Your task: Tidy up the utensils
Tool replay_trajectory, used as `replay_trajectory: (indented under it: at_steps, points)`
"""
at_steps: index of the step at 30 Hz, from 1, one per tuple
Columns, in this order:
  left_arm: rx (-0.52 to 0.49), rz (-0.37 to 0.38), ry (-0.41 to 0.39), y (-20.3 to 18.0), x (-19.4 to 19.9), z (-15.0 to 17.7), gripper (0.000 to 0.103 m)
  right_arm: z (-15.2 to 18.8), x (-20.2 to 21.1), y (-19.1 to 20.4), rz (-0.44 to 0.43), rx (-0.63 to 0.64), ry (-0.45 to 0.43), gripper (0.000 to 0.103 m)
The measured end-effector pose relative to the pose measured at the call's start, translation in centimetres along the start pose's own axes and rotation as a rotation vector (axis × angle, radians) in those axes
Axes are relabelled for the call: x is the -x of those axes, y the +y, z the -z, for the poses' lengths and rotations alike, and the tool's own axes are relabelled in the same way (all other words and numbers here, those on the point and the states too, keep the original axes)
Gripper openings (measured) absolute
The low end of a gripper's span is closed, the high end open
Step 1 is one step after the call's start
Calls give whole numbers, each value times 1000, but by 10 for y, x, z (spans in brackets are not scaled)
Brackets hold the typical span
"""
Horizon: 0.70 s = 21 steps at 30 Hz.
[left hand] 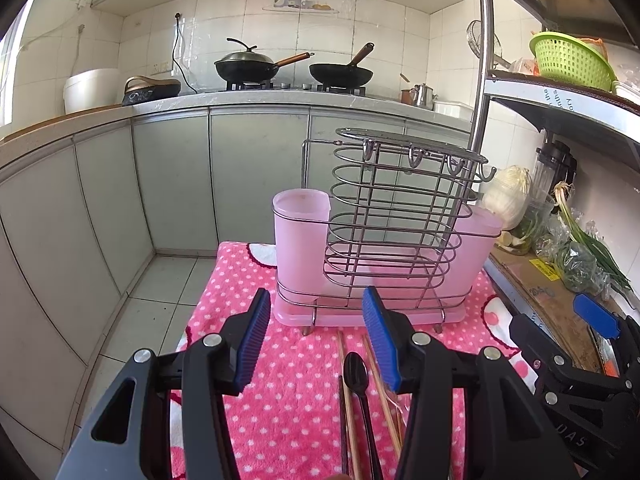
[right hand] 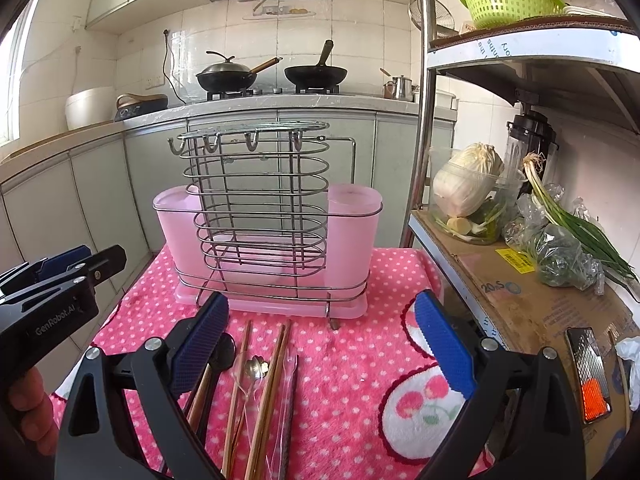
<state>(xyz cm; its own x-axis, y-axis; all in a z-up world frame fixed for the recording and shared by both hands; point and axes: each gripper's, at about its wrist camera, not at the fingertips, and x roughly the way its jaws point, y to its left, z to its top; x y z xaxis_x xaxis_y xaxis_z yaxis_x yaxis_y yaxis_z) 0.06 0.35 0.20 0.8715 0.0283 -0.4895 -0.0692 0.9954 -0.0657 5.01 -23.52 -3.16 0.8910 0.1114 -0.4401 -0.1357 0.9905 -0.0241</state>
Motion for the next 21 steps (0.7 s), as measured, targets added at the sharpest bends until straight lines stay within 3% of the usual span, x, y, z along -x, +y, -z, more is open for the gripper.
replay_trajectory:
  at_steps: [21]
  points:
    - [2, -7, 3, 1, -1, 1, 48, 4, -1, 3, -13, -4, 3, 95]
